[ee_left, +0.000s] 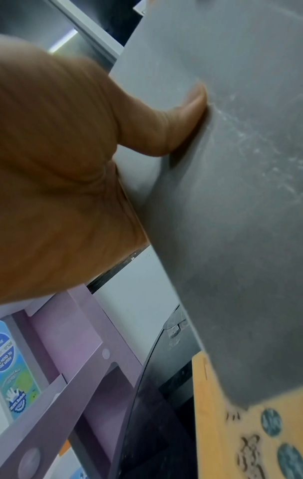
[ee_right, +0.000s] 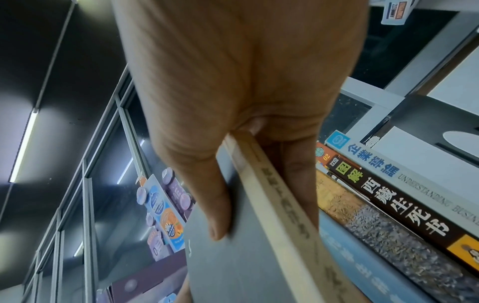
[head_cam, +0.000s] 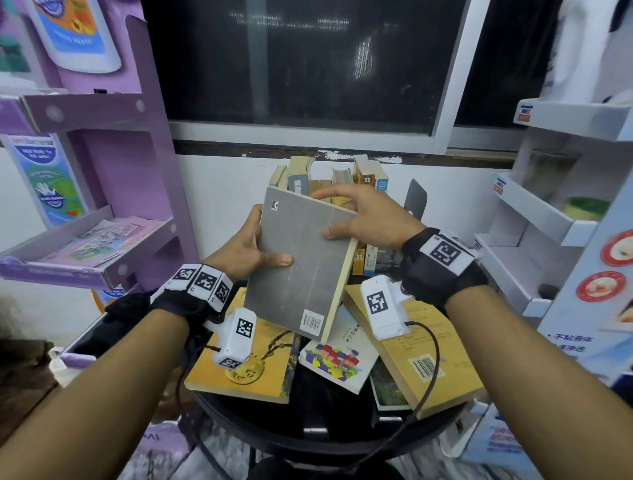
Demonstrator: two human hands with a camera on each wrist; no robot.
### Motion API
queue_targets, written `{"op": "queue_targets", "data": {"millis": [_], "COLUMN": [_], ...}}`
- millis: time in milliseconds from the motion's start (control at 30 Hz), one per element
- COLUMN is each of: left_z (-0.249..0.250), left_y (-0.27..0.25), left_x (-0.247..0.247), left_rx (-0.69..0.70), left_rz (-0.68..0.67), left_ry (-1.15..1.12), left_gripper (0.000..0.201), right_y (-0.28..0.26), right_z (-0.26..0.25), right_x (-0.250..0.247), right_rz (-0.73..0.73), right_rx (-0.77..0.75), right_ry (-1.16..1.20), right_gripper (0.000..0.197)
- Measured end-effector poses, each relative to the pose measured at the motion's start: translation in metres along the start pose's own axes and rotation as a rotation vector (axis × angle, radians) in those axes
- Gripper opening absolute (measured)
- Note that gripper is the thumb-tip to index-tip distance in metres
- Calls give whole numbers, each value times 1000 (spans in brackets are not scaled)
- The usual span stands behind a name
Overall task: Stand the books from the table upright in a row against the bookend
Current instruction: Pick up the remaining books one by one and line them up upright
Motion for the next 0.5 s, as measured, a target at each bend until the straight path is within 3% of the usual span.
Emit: {"op": "queue_targets", "data": {"millis": [233, 500], "left_z": [-4, -3], "left_y": [5, 12], "left_x": [4, -1], "left_rx": [17, 25], "left_rz": [130, 176], "left_ry": [-53, -169], "left_gripper": [60, 68], "right_y": [0, -2], "right_z": [0, -2], "right_x": [16, 25], "right_rz": [59, 88], "right_rx": [-4, 21], "right_ry": [-17, 28], "right_gripper": [52, 53]}}
Point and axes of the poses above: each hand's wrist, its own y-axis towards the middle knuckle, its own x-axis out of the palm, z = x × y, the point moved 3 cm from there along y, towards the middle knuckle, and after that the axes turned 9 degrees about -y, right-handed, at the moved point
